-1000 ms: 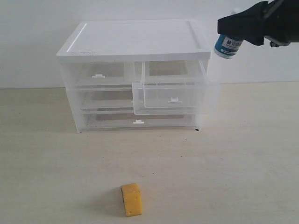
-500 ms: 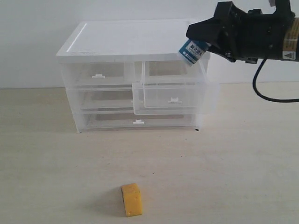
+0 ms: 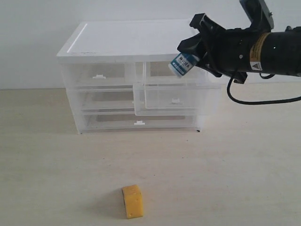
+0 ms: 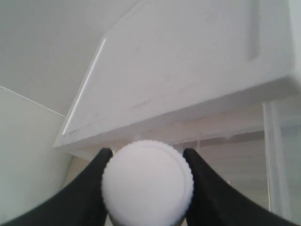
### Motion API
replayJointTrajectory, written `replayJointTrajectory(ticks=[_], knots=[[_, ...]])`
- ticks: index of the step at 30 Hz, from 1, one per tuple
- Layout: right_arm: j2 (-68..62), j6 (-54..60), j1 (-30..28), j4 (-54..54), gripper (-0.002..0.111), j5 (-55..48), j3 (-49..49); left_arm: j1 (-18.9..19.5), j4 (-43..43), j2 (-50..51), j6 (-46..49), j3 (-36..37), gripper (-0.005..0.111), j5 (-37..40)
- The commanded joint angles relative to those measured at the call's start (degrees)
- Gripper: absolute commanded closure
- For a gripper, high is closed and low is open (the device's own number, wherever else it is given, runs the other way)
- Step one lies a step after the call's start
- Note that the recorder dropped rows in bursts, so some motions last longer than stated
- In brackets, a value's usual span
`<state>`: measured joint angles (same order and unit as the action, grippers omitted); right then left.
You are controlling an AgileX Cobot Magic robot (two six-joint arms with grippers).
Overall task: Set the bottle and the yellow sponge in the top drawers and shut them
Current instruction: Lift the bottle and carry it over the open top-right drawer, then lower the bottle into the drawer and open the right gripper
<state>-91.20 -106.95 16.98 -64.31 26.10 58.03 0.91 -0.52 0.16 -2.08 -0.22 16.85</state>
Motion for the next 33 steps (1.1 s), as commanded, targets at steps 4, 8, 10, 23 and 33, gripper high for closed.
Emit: replayJointTrajectory(ticks=[4, 8, 10, 23, 33], knots=[[-1.38, -2.24, 2.95, 6.22, 0.108, -5.27, 0.39, 0.17, -0.6, -0.16, 0.2, 0.22, 0.102, -0.49], [-1.38, -2.61, 2.95, 7.05, 0.108, -6.24, 0.39, 0.17, -0.6, -0.16, 0.2, 0.22, 0.102, -0.49], [-1.38, -2.89, 2.95, 7.8, 0.108, -6.63, 0.39, 0.17, -0.6, -0.16, 0.2, 0.22, 0.102, -0.49], [-1.38, -3.17, 2.95, 8.29, 0.038, -5.28, 0.39, 0.17, -0.6, -0.16, 0.2, 0.22, 0.102, -0.61], [-0.35, 3.19, 2.95, 8.09, 0.037, 0.0, 0.39, 0.17, -0.6, -0.16, 0.2, 0.22, 0.102, -0.61]])
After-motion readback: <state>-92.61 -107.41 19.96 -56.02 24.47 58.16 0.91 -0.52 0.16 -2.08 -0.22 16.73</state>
